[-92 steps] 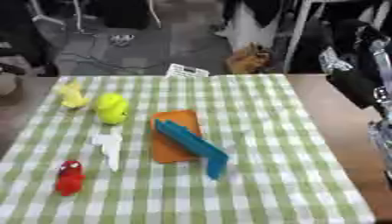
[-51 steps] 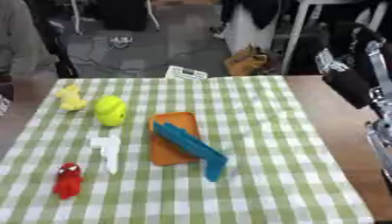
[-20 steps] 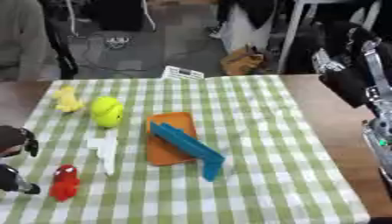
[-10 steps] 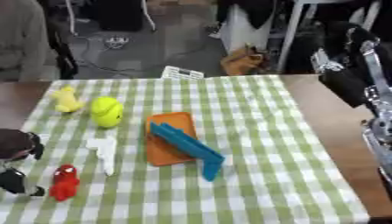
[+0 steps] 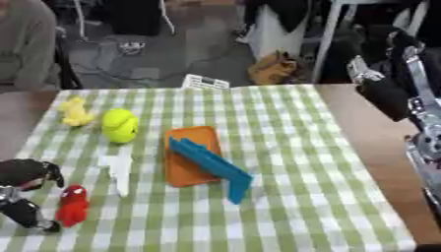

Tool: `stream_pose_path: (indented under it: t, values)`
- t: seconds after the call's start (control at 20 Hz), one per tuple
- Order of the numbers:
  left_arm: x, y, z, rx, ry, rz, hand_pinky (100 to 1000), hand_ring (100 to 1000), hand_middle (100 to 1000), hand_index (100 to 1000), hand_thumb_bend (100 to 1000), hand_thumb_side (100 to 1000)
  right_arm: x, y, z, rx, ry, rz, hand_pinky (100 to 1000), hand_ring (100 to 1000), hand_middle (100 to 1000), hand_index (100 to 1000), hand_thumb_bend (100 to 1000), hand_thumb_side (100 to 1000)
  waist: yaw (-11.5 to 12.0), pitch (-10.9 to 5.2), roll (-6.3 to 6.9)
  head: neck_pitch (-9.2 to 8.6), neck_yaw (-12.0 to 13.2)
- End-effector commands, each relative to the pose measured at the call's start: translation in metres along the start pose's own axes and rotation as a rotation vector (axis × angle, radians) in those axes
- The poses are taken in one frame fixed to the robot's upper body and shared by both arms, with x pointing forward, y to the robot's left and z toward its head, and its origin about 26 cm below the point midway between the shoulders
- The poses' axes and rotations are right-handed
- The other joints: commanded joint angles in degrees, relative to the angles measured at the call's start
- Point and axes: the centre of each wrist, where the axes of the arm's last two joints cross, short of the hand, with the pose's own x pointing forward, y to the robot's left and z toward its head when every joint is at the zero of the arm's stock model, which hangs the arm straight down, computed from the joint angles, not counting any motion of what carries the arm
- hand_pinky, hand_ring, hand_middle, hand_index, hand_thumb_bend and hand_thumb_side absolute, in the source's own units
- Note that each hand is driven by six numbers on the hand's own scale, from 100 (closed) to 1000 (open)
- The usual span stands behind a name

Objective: Pick up objects on the table and place them in the box.

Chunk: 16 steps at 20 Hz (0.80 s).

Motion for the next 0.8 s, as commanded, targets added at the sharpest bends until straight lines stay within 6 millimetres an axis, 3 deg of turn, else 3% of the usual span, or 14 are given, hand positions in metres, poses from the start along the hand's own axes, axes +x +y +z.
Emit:
stream_pose_path:
  t: [0.05, 0.4, 0.8]
  values:
    - [-0.004, 0.009, 0.002, 0.050, -0.011, 0.018, 573, 745, 808, 876, 959, 495, 0.004, -0.006, -0.006, -0.010, -0.024, 0.018, 355, 558, 629, 874, 360, 632, 0.0, 0.00, -0.24, -0.38, -0.2]
    - [-0.002, 0.010, -0.002, 0.113, -0.016, 0.041, 596, 778, 836, 893, 954, 492, 0.004, -0.006, -0.006, -0.010, -0.024, 0.018, 355, 557, 629, 874, 360, 632, 0.0, -0.02, -0.28, -0.41, -0.3]
    - [0.000, 0.003, -0.011, 0.058, -0.026, 0.062, 603, 781, 832, 892, 943, 512, 0.005, -0.006, -0.006, -0.011, -0.025, 0.016, 355, 557, 629, 874, 362, 632, -0.1, 0.01, -0.29, -0.49, -0.4]
